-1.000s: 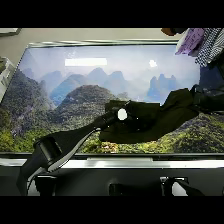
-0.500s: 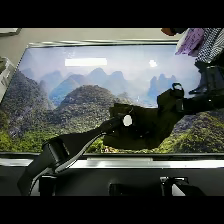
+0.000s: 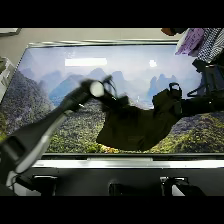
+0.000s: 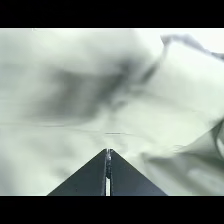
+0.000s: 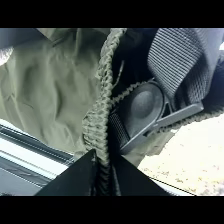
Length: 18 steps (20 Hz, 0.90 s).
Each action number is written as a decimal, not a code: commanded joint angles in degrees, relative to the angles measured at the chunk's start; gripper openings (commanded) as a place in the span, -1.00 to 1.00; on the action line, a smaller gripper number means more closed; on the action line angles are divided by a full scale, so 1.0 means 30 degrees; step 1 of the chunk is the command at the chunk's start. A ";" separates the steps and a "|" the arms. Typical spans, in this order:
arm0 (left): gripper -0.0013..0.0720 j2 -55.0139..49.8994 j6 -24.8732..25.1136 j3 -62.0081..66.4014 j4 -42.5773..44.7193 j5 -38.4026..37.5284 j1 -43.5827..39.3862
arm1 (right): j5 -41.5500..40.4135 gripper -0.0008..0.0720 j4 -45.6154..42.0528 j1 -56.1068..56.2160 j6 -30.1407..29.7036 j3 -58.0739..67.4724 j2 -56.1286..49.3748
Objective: Fold the clothes and pants, and hang the long-sleeved shirts on hangers.
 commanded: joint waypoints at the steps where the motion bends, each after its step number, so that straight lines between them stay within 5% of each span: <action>1: -0.93 0.3599 0.1370 0.0000 0.2543 -0.3453 0.3220 | -0.0357 -0.85 0.0619 0.0146 -0.0335 0.0007 0.0109; 4: -0.93 0.6404 0.1778 0.0000 0.2543 -0.4532 0.6054 | -0.1501 -0.85 -0.1013 0.2623 -0.0459 0.0007 0.0036; 10: -0.93 0.9391 0.2215 0.0000 0.2499 -0.5501 1.0571 | -0.3206 -0.85 -0.5071 0.9588 0.3118 0.0000 -0.1348; 18: -0.93 0.9559 0.2834 -0.0175 0.1639 -0.6054 1.1730 | -0.6761 -0.85 -0.5639 1.5183 0.6164 0.0000 -0.5027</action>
